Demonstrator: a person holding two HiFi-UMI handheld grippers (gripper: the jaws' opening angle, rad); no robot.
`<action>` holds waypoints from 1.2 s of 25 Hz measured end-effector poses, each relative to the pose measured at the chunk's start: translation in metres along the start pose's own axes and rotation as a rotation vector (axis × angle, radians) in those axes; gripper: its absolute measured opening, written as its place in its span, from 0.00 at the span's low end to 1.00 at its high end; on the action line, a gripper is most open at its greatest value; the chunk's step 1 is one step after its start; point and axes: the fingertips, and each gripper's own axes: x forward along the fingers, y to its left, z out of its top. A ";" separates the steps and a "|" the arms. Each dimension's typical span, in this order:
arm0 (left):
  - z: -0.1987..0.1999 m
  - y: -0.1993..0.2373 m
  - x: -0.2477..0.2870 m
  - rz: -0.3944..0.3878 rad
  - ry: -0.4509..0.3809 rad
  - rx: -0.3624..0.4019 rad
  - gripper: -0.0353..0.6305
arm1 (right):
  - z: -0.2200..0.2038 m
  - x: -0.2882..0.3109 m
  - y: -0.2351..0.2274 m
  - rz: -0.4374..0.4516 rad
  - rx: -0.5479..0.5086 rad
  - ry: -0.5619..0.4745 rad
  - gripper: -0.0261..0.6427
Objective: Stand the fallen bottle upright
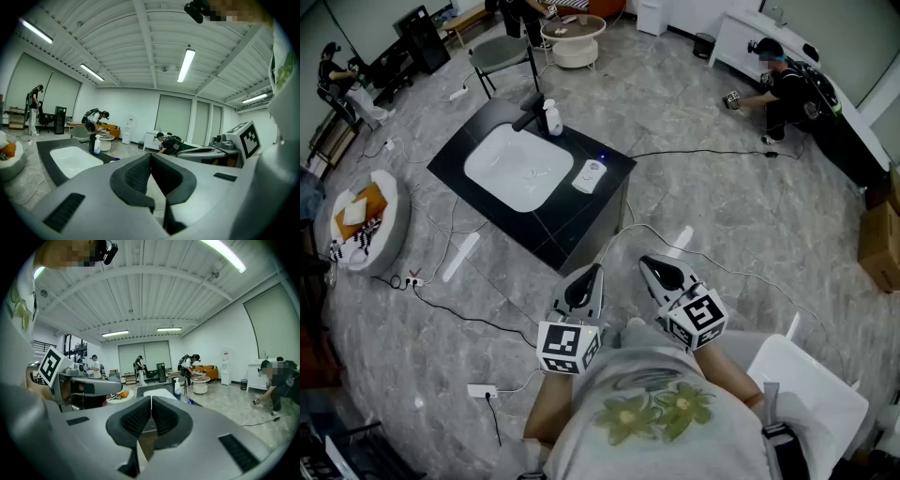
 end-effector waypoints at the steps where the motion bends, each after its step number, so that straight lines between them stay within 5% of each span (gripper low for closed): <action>1: -0.003 0.004 -0.005 0.000 0.004 -0.003 0.08 | -0.004 0.002 0.005 0.000 0.002 0.005 0.10; 13: -0.028 0.055 -0.019 0.022 0.039 -0.007 0.08 | -0.028 0.026 0.024 0.000 0.059 -0.009 0.10; 30: 0.016 0.112 0.065 0.009 0.032 -0.042 0.08 | -0.004 0.111 -0.045 -0.011 0.059 0.023 0.10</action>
